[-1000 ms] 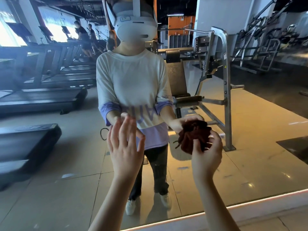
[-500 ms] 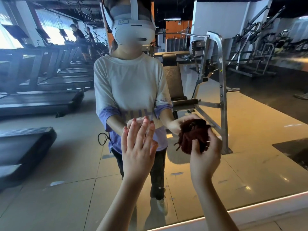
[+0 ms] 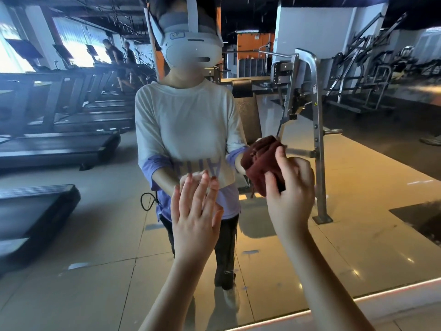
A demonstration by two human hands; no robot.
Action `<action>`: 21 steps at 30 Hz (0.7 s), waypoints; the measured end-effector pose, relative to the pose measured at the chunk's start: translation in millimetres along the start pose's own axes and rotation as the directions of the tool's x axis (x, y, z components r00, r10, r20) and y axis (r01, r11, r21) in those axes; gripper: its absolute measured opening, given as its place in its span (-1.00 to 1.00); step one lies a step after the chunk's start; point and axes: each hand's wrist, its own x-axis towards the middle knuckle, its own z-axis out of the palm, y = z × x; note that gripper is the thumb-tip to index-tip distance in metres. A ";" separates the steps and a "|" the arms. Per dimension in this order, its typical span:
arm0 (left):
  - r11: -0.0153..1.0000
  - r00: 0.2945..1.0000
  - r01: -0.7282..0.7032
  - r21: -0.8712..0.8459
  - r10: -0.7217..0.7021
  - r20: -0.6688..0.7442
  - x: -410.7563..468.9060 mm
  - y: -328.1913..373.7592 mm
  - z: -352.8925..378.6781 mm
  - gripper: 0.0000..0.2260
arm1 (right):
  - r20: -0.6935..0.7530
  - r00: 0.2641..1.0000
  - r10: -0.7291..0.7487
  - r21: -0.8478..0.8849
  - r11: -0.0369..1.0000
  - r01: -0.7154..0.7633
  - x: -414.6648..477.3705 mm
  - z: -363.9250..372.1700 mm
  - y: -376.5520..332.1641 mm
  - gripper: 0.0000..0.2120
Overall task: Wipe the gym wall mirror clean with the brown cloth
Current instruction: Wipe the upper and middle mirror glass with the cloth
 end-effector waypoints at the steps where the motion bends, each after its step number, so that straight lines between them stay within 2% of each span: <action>1: 1.000 1.000 0.002 0.001 -0.002 0.005 -0.3 0.0 0.1 -0.45 | 0.014 0.999 -0.045 -0.019 0.999 0.045 3.1 -0.8 3.0 -0.62; 3: 1.000 1.000 0.006 0.007 -0.006 0.006 -0.5 0.2 -0.2 -0.45 | -0.026 1.000 -0.014 -0.051 0.999 0.012 11.5 -4.9 13.3 -0.62; 6: 1.000 1.000 0.007 0.011 -0.007 0.012 0.4 1.2 -0.4 -0.45 | -0.130 0.958 0.255 -0.024 0.965 -0.260 15.9 -14.6 27.3 -0.59; 8: 1.000 1.000 0.008 0.017 -0.008 0.014 0.1 1.4 -0.1 -0.44 | -0.135 0.910 0.391 0.001 0.919 -0.394 5.6 -15.1 25.7 -0.57; 10: 1.000 1.000 0.004 0.021 -0.005 0.020 -0.7 0.9 0.5 -0.43 | -0.078 0.928 0.363 -0.009 0.931 -0.365 -14.4 -10.0 15.9 -0.58; 12: 1.000 1.000 0.004 0.023 -0.004 0.019 -1.2 0.5 0.9 -0.42 | 0.037 0.979 0.202 -0.035 0.979 -0.200 -36.9 -4.9 7.3 -0.60; 14: 1.000 1.000 0.004 0.022 -0.005 0.020 -0.6 0.6 0.7 -0.43 | 0.096 0.991 0.091 -0.075 0.994 -0.084 -45.5 -4.5 11.2 -0.60; 16: 1.000 1.000 0.005 0.023 -0.006 0.021 -0.3 0.9 0.1 -0.45 | 0.043 0.983 0.178 -0.083 0.981 -0.174 -42.1 -8.4 22.2 -0.62; 19: 1.000 0.999 0.006 0.022 -0.007 0.031 -0.9 1.4 -0.8 -0.45 | -0.032 0.892 0.451 -0.051 0.890 -0.452 -43.2 -12.6 28.0 -0.56; 21: 1.000 0.999 0.012 0.021 -0.012 0.035 -1.0 2.1 0.0 -0.45 | 0.008 0.892 0.452 -0.049 0.891 -0.452 -55.2 -8.9 16.4 -0.53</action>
